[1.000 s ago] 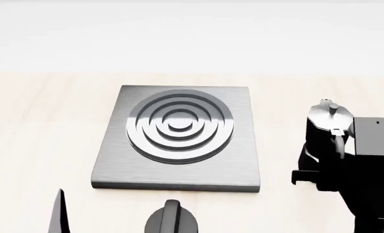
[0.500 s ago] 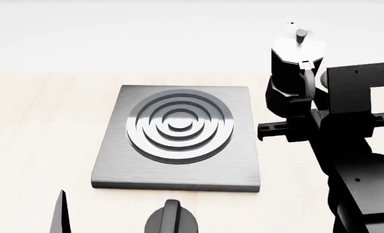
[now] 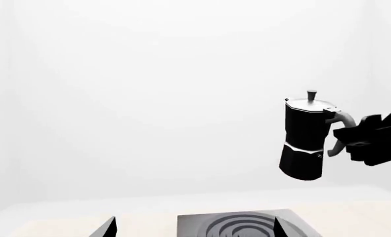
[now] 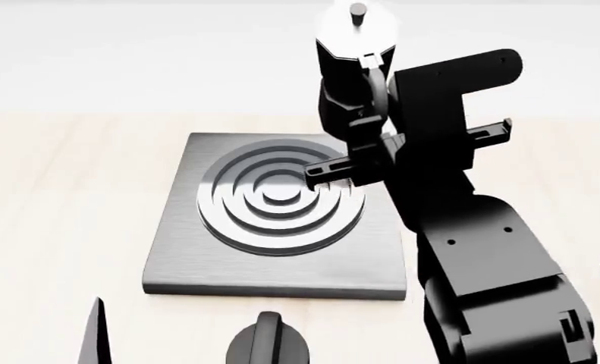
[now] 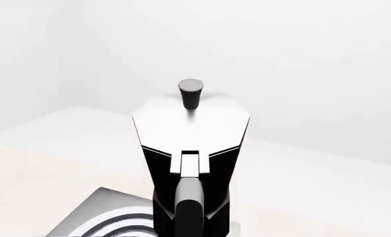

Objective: Put both moka pots on the stove.

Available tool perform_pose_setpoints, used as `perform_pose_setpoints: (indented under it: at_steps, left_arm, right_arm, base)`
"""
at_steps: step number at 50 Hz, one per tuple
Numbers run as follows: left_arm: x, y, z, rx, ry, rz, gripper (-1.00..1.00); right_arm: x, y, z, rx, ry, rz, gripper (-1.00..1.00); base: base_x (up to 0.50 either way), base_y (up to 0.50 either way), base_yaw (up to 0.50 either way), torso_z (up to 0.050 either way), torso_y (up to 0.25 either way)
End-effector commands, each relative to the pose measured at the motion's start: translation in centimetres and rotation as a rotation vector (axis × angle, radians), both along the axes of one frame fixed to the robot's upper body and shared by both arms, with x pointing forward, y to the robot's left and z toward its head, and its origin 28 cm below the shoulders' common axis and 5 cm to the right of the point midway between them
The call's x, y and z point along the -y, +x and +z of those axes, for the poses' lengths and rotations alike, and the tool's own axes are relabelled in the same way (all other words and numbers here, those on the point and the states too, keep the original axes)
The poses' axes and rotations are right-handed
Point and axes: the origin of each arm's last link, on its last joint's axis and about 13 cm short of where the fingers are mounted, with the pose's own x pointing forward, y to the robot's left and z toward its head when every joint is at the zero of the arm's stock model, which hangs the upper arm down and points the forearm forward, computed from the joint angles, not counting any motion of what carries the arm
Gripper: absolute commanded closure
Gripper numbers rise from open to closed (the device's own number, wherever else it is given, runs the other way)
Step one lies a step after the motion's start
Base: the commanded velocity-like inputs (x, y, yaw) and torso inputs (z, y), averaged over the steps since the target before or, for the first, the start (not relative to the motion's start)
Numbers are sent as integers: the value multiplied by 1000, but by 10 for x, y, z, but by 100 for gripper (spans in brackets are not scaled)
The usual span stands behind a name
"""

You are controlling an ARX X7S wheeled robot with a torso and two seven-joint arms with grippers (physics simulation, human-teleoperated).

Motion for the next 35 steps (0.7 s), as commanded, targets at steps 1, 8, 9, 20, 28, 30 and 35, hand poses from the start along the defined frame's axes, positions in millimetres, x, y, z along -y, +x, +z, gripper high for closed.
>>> perform_pose_setpoints:
  at_steps: [1, 8, 9, 20, 28, 30, 35]
  left_arm:
    - [-1, 1, 0, -2, -1, 0, -100]
    - [-3, 1, 0, -1, -5, 10, -100]
    - [-3, 1, 0, -1, -4, 10, -100]
    - [-5, 2, 0, 5, -15, 5, -100]
    - [-8, 2, 2, 11, -21, 4, -100]
    - [-8, 2, 1, 14, -20, 3, -100]
    - [-6, 1, 0, 7, -19, -26, -100]
  right_arm:
    - [-26, 18, 3, 44, 2, 64, 100]
    - [-44, 22, -1, 52, 28, 104, 100]
    - [-45, 23, -2, 53, 27, 105, 100]
    - [-66, 37, -14, 31, 62, 141, 100]
    - [-76, 42, -24, 18, 66, 154, 100]
    - [-77, 44, -25, 17, 69, 154, 100]
    - [-79, 44, -24, 13, 72, 155, 100]
  base:
    - [0, 0, 0, 0, 0]
    - [0, 0, 0, 0, 1]
    - [0, 0, 0, 0, 0]
    - [0, 0, 0, 0, 1]
    - [0, 0, 0, 0, 1]
    - [0, 0, 0, 0, 0]
    - [0, 0, 0, 0, 2]
